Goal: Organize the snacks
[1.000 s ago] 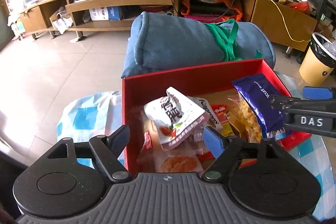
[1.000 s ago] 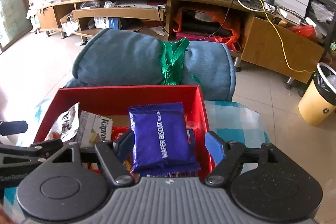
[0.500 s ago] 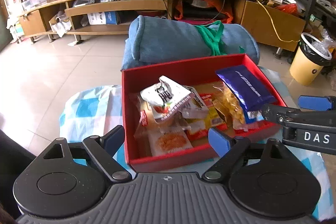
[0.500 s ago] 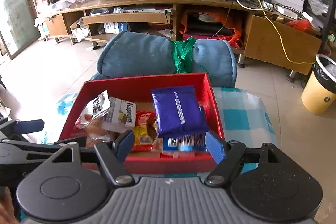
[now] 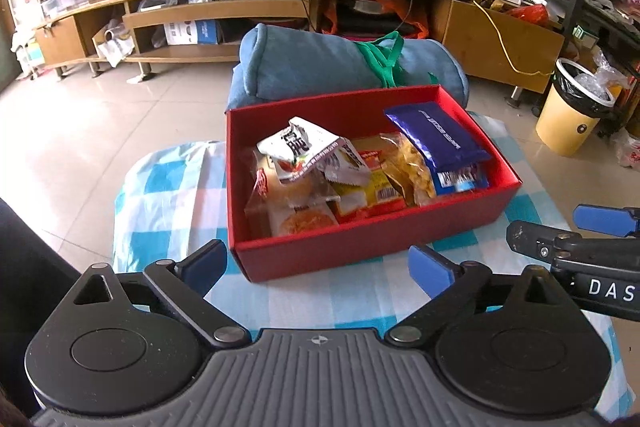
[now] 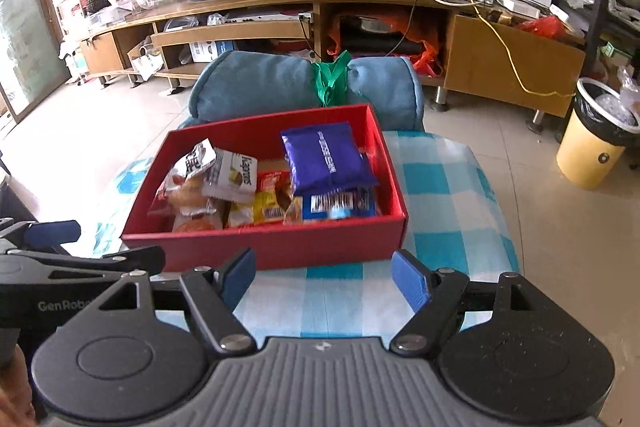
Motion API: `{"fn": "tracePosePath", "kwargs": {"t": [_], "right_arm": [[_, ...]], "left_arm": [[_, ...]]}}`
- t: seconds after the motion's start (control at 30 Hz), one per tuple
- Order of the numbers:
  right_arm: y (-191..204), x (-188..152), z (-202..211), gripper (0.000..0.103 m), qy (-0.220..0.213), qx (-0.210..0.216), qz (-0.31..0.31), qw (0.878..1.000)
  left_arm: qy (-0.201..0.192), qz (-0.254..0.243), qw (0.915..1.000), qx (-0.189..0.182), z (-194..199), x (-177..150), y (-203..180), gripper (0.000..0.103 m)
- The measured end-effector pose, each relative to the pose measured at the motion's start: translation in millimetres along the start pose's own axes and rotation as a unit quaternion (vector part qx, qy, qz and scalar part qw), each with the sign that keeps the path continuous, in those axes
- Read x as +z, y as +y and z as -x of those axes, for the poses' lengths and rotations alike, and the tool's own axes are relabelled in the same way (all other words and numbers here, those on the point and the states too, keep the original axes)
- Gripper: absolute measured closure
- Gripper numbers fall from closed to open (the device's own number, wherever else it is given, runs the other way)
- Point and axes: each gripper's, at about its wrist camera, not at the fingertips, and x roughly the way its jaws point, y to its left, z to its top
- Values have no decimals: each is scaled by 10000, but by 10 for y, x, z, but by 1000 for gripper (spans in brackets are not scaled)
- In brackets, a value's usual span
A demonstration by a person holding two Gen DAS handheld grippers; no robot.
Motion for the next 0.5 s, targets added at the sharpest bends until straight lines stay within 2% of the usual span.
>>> {"fn": "tracePosePath", "kwargs": {"t": [0.5], "right_arm": [[23, -273, 223, 29, 67, 26, -94, 9999]], "left_arm": [[34, 25, 10000, -84, 173, -242, -24, 2]]}}
